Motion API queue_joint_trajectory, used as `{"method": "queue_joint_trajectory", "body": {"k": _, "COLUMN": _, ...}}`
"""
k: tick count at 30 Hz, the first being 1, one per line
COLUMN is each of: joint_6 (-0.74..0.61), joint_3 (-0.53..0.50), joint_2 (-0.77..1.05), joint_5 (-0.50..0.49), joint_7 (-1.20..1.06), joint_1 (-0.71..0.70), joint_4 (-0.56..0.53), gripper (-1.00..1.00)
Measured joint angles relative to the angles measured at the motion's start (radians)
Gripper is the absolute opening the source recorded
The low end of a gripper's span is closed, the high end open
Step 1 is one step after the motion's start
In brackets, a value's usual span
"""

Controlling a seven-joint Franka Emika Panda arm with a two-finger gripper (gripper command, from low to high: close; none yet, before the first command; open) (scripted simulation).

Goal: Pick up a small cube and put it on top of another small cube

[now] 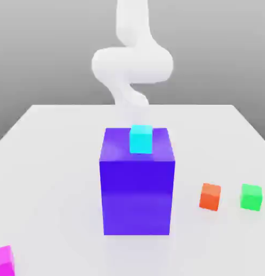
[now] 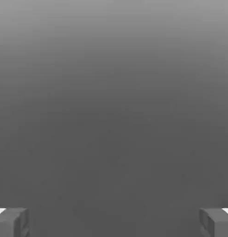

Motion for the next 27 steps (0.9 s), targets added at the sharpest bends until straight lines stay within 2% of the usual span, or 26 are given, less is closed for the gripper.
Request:
{"method": "queue_joint_trajectory", "body": {"k": 16, "joint_6": 0.148, "joint_3": -0.083, "joint_2": 0.586, "joint_5": 0.017, "joint_7": 0.288, "joint_1": -0.171, "joint_4": 0.053, "gripper": 0.0}}
{"method": "queue_joint_trajectory", "body": {"k": 27, "joint_6": 0.247, "joint_3": -0.146, "joint_2": 0.988, "joint_5": 0.092, "joint_7": 0.438, "joint_1": -0.281, "joint_4": 0.089, "gripper": 0.0}}
